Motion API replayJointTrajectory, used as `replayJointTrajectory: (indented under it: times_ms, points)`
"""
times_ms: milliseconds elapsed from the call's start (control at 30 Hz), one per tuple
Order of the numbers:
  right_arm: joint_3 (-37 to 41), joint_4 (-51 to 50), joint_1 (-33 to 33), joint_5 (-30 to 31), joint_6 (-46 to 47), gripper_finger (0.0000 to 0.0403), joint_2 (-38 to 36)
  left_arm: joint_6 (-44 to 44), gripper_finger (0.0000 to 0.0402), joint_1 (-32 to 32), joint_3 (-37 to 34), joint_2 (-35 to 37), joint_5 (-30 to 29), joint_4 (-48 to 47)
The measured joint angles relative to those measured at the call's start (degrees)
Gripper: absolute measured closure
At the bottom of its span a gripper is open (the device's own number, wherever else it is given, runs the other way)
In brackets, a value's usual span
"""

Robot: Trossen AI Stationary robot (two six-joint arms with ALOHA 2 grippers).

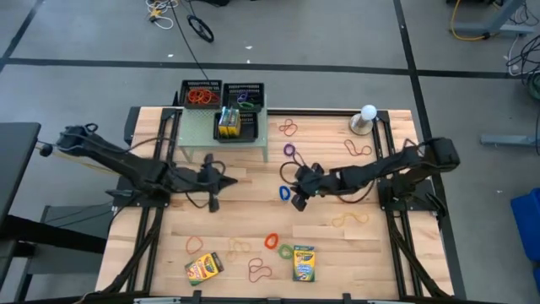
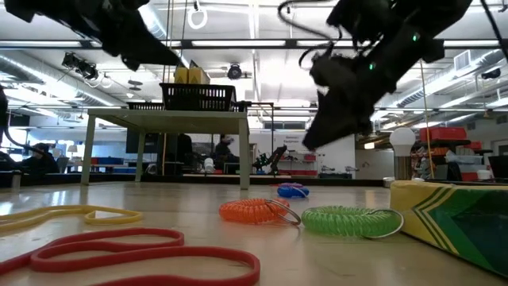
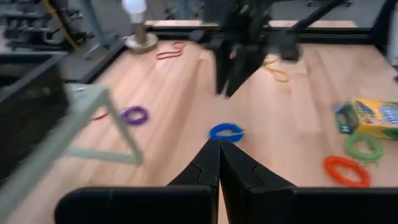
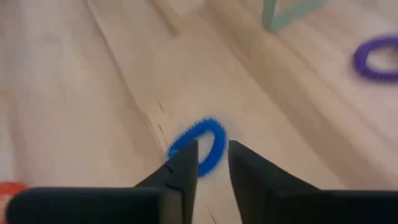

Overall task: Pick & Place Office Desk Supplies
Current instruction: Put the blue spring keychain into the top right black bin on the shelf

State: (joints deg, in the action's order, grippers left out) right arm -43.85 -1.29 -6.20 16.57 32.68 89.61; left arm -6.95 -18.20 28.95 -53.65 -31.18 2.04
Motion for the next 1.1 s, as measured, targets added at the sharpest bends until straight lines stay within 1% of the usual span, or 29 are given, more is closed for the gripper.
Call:
replayJointTrajectory:
  times_ms: [133, 200, 300, 500, 567, 633, 733, 800, 933, 1000, 1100]
  points:
    - [-1.5, 0.4, 0.4, -0.2, 1.0, 0.0281, 5.5, 0.6, 0.0397, -0.2, 0.0, -8.4, 6.0, 11.6]
    - [-2.4, 0.7, 0.6, 0.0, 0.7, 0.0275, 7.8, 1.6, 0.0397, -0.2, 0.0, -12.9, 8.5, 18.1]
    - [-4.1, 0.7, 1.4, -0.1, -0.4, 0.0274, 11.1, 2.8, 0.0397, -0.2, 0.0, -19.4, 10.6, 27.3]
    - [-6.4, 0.7, 3.1, -2.0, -1.5, 0.0293, 15.6, 1.9, 0.0396, -0.8, 0.0, -29.0, 10.6, 39.7]
    - [-6.6, 0.7, 3.2, -2.2, -2.6, 0.0309, 16.0, 1.8, 0.0396, -1.0, 0.0, -31.7, 10.7, 44.1]
    - [-6.6, 0.7, 3.2, -2.0, -3.7, 0.0333, 16.0, 2.0, 0.0396, -1.0, 0.0, -34.1, 10.2, 48.0]
    - [-6.6, 0.1, 3.3, -2.4, -5.8, 0.0377, 14.8, 3.2, 0.0396, -0.6, 0.0, -37.8, 6.7, 53.6]
    - [-6.5, -0.5, 3.4, -1.9, -7.0, 0.0391, 12.6, 4.0, 0.0396, 0.1, 0.0, -39.6, 4.7, 56.2]
    - [-6.6, -3.8, 5.0, -1.5, -9.0, 0.0385, 5.8, 3.5, 0.0396, 2.3, 0.0, -42.4, 4.2, 58.7]
    - [-6.8, -6.2, 6.2, -0.2, -10.9, 0.0389, 1.3, 3.5, 0.0396, 3.3, -0.3, -43.5, 4.2, 60.3]
    - [-10.1, -11.5, 8.7, 3.3, -15.5, 0.0397, -4.4, 3.0, 0.0396, 4.4, -4.2, -44.9, 5.2, 69.4]
